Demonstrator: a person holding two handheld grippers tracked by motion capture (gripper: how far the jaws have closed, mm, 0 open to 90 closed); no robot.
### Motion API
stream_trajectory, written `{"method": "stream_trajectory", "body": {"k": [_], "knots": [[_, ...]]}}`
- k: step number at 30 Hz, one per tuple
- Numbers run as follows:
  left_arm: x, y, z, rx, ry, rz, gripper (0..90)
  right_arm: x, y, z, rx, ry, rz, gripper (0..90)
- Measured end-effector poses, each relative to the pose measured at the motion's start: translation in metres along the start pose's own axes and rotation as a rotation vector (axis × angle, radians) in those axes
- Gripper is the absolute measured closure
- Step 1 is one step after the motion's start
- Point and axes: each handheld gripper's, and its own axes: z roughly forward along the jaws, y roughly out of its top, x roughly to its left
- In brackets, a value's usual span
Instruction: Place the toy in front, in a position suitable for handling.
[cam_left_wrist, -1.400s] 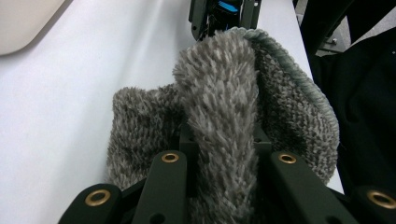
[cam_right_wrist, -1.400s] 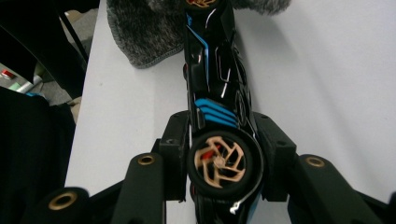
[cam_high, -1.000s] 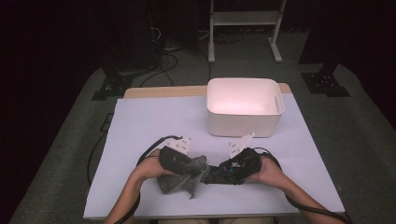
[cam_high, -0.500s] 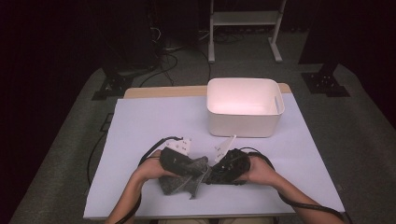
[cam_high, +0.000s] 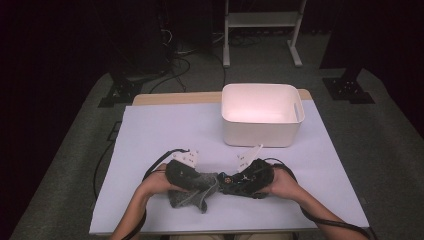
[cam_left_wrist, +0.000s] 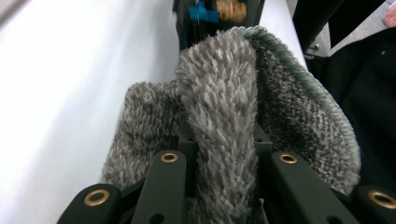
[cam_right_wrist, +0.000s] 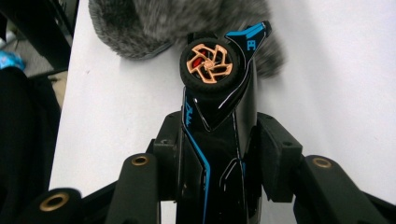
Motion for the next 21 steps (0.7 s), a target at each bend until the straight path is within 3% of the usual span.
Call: {"method": "stream_trajectory", "body": {"k": [7, 10, 16, 21], "knots": [[-0.002, 0.013, -0.008, -0.024, 0.022, 0.033, 74.9, 0.000, 0.006, -0.002, -0.075, -0.011, 0.001, 56.0], [-0.009, 0.022, -0.027, -0.041, 0.050, 0.068, 75.0, -0.001, 0.012, -0.002, -0.117, -0.008, 0.000, 56.0], [-0.019, 0.042, -0.054, -0.026, 0.085, 0.126, 75.0, -0.001, 0.030, 0.001, -0.186, -0.001, -0.016, 56.0], [-0.020, 0.045, -0.053, -0.028, 0.083, 0.131, 75.0, -0.002, 0.030, -0.002, -0.218, 0.005, -0.010, 56.0]]}}
